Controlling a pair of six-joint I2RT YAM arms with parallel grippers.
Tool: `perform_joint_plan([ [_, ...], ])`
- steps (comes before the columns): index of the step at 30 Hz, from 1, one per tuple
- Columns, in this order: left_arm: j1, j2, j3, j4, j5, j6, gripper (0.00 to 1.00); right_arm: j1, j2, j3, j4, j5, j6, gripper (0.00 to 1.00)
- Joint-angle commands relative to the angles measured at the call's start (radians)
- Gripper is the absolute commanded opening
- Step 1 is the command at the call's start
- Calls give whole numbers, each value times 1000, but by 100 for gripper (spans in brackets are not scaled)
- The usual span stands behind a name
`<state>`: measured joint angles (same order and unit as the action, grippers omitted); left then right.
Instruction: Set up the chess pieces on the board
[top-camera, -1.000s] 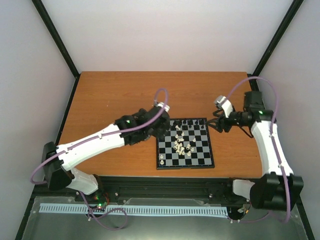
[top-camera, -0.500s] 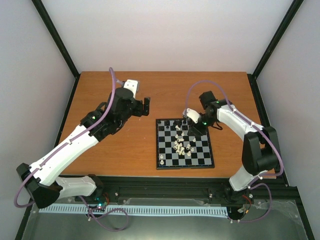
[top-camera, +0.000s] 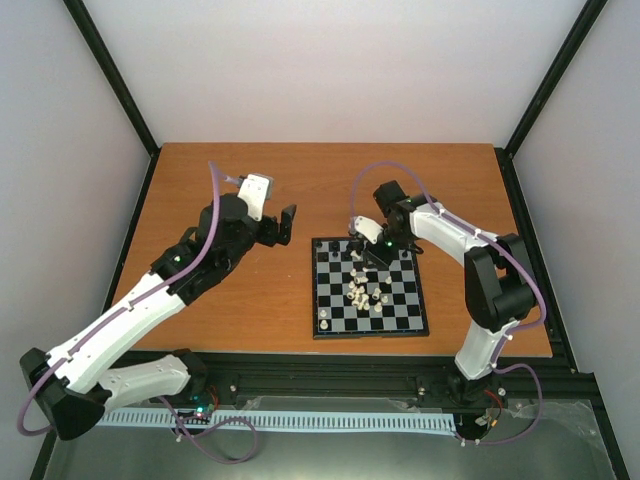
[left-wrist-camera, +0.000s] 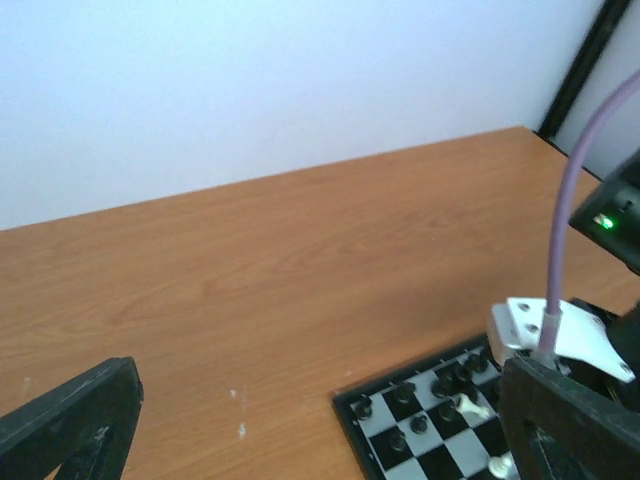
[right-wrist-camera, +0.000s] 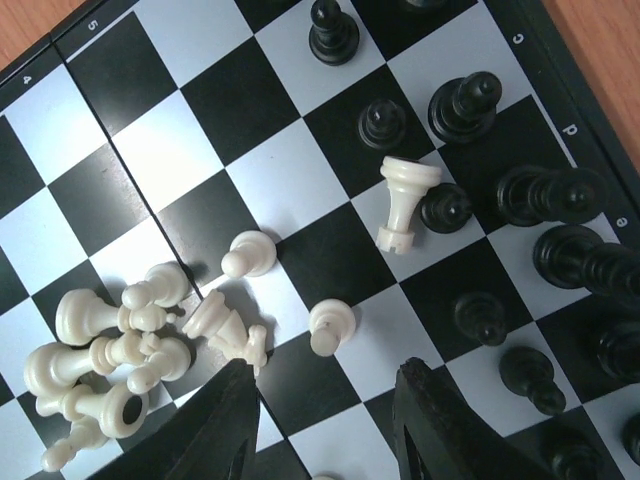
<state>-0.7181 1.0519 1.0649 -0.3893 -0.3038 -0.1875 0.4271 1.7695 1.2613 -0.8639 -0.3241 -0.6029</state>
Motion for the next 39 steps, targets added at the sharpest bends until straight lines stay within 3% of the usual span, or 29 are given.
perform_joint_plan([
  [1,5,-39,-30,63,-146,-12,100,20,29,30,16,14,30,37],
  [3,6,-5,-16,33,-248,-66,100,22,45,33,20,15,36,37],
  [7,24,62,54,-58,-317,-118,100,27,86,49,15,17,46,34],
  [13,69,88,87,-87,-203,-135,100,37,117,54,16,11,54,22],
  [15,69,73,91,-81,-179,-74,100,38,122,54,17,11,58,14],
  [21,69,18,60,-57,-228,-42,100,38,86,45,15,24,62,3],
  [29,69,35,73,-84,-140,-8,100,0,-140,-19,-40,31,47,3],
  [39,70,6,69,-86,-88,16,100,-172,-500,-277,-137,112,-55,3],
])
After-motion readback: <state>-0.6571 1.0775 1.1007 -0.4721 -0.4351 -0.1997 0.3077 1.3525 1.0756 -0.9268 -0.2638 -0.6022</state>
